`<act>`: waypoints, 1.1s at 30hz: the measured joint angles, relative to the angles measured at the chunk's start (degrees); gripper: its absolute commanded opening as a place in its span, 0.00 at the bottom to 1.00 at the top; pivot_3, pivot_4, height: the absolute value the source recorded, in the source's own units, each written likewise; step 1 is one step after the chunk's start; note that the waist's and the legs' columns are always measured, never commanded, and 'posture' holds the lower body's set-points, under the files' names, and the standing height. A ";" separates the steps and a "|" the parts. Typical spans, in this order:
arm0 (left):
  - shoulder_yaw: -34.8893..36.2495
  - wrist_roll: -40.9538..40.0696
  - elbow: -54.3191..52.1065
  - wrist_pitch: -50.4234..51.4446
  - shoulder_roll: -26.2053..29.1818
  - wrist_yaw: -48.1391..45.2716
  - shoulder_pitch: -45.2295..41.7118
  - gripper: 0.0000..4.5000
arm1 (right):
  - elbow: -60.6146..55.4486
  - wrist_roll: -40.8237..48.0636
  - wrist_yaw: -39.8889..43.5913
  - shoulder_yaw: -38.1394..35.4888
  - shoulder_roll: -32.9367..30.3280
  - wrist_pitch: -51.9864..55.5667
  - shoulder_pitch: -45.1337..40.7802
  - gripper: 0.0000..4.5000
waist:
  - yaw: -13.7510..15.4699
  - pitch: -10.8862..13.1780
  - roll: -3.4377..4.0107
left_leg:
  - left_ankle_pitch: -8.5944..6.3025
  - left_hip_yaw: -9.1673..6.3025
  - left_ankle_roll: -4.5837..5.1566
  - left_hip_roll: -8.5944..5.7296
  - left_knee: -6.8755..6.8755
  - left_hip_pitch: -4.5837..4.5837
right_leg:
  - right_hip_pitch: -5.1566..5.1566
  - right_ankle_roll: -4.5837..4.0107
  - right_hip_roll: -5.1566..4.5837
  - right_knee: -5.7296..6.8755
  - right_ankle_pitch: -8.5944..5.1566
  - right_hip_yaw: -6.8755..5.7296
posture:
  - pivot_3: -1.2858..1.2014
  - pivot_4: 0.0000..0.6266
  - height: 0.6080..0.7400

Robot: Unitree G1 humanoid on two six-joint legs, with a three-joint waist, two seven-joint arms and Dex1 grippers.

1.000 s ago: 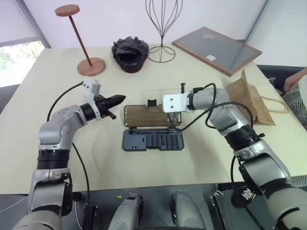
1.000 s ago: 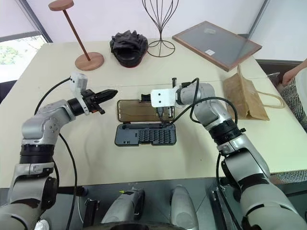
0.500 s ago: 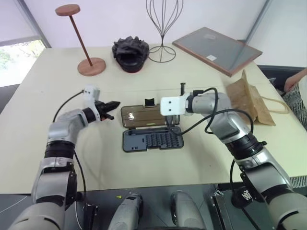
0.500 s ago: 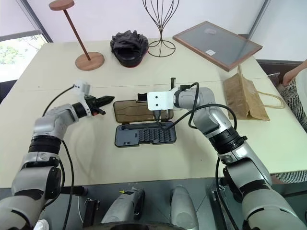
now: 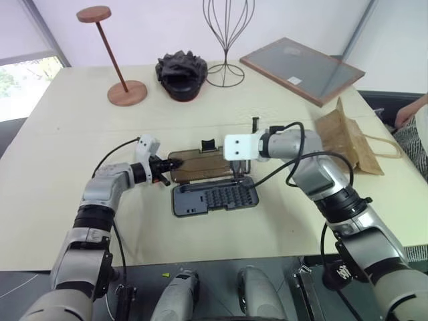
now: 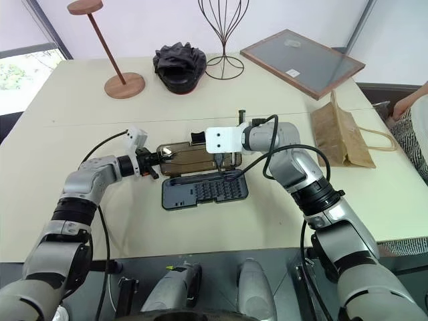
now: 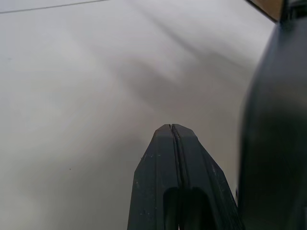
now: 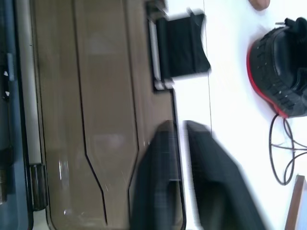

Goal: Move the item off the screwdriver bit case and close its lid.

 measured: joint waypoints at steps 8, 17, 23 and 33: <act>0.01 0.45 -0.82 -0.06 0.01 -0.30 0.00 0.00 | -0.08 2.61 3.71 -0.40 -2.05 2.98 -0.22 0.99 | 0.04 0.00 0.00 | 0.00 0.00 0.00 0.00 0.01 0.00 | 0.00 0.00 0.00 0.00 0.00 0.00 | 0.52 0.24 0.95; 0.01 0.32 -6.76 0.60 1.73 -1.84 2.20 0.00 | -9.47 16.20 16.54 -11.24 -13.37 15.66 0.39 0.99 | 0.32 0.01 -0.01 | -0.04 0.00 0.07 0.07 0.02 -0.10 | 0.00 0.02 -0.02 -0.12 -0.01 -0.03 | 0.52 0.24 0.95; 0.00 -1.55 -16.22 5.37 5.08 -4.24 6.98 0.00 | -17.08 22.92 19.38 -19.86 -23.98 19.14 13.85 0.99 | 0.80 0.01 -0.01 | -0.08 0.10 0.14 0.12 0.05 -0.14 | -0.01 0.03 -0.04 -0.16 -0.01 -0.03 | 0.52 0.24 0.95; -1.37 -6.45 -29.75 13.07 10.59 -9.31 10.94 0.00 | -24.65 26.70 12.23 -22.29 -24.93 26.00 19.91 0.99 | 1.38 0.02 -0.01 | -0.09 0.20 0.15 0.19 0.05 -0.17 | -0.03 0.02 -0.05 -0.19 -0.02 0.00 | 0.52 0.24 0.95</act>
